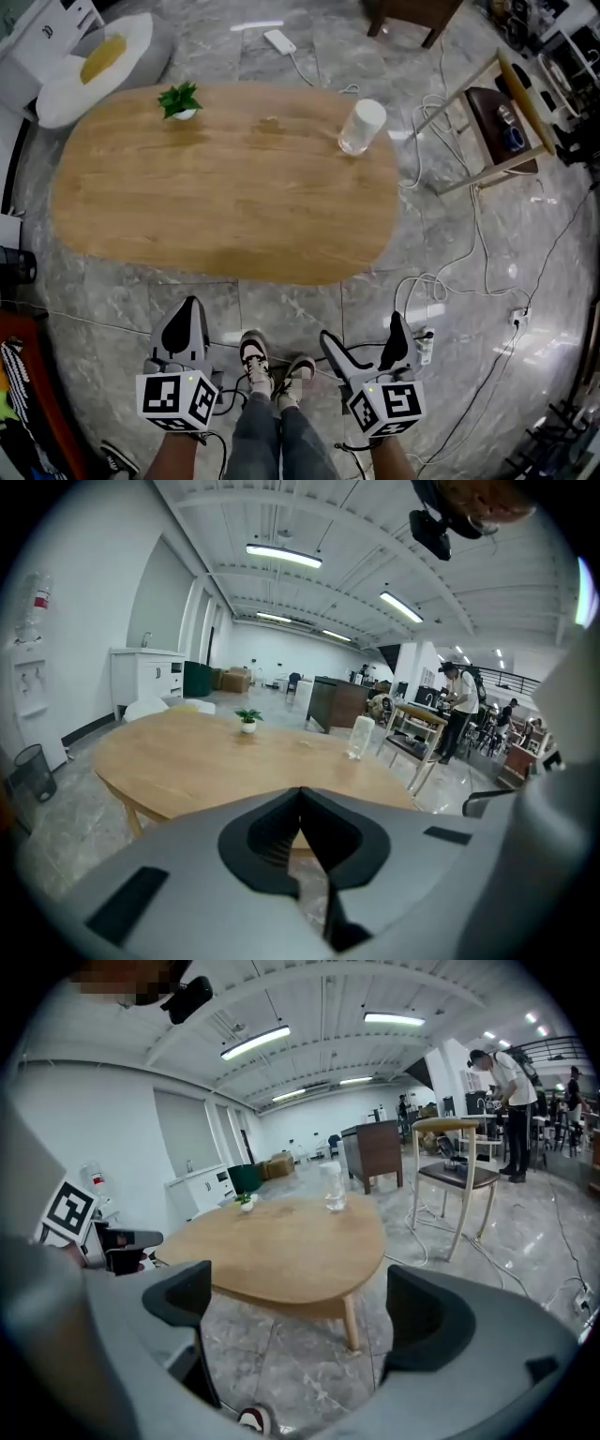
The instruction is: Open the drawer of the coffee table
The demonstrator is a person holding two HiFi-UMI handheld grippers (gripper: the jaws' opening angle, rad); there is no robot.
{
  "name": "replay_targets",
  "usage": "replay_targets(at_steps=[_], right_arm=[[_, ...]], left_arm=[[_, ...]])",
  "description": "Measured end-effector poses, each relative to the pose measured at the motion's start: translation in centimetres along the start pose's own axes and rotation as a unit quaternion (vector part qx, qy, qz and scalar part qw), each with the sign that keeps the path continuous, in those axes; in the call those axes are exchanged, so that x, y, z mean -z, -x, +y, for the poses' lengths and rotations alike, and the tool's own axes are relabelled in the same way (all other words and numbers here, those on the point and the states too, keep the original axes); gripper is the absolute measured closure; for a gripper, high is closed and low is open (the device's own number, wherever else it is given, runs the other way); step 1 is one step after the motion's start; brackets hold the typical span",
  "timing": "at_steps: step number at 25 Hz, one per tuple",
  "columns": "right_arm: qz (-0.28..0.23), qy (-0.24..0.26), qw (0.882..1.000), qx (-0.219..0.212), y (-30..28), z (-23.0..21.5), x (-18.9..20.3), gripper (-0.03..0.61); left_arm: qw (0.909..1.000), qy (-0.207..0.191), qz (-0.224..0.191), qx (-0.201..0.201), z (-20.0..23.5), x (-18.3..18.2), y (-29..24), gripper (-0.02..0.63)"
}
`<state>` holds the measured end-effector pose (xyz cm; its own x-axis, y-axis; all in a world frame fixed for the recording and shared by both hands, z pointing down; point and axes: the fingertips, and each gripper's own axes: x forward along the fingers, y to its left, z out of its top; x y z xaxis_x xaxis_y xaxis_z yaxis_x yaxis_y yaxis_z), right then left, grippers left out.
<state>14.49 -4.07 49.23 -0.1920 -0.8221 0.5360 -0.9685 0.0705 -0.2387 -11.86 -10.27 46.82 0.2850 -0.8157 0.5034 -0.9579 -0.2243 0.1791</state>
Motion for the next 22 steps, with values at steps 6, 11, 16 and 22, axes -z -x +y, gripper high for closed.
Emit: replay_targets(at_steps=[6, 11, 16, 22], right_arm=[[0.023, -0.006, 1.000, -0.007, -2.2, -1.3, 4.9, -0.009], [0.030, 0.002, 0.999, -0.017, -5.0, -2.7, 7.6, -0.009], [0.049, 0.021, 0.998, -0.045, -8.5, -3.4, 10.0, -0.009], [0.072, 0.048, 0.993, -0.079, -11.3, -3.9, 11.8, -0.008]], left_arm=[[0.9993, 0.016, 0.018, -0.027, 0.9, 4.3, -1.0, 0.620], [0.9943, 0.050, 0.040, -0.086, 3.9, 7.3, -0.5, 0.620], [0.9934, 0.042, 0.054, -0.093, 4.7, 8.3, -1.1, 0.620], [0.9920, 0.050, 0.053, -0.102, 5.0, 8.4, -2.1, 0.620]])
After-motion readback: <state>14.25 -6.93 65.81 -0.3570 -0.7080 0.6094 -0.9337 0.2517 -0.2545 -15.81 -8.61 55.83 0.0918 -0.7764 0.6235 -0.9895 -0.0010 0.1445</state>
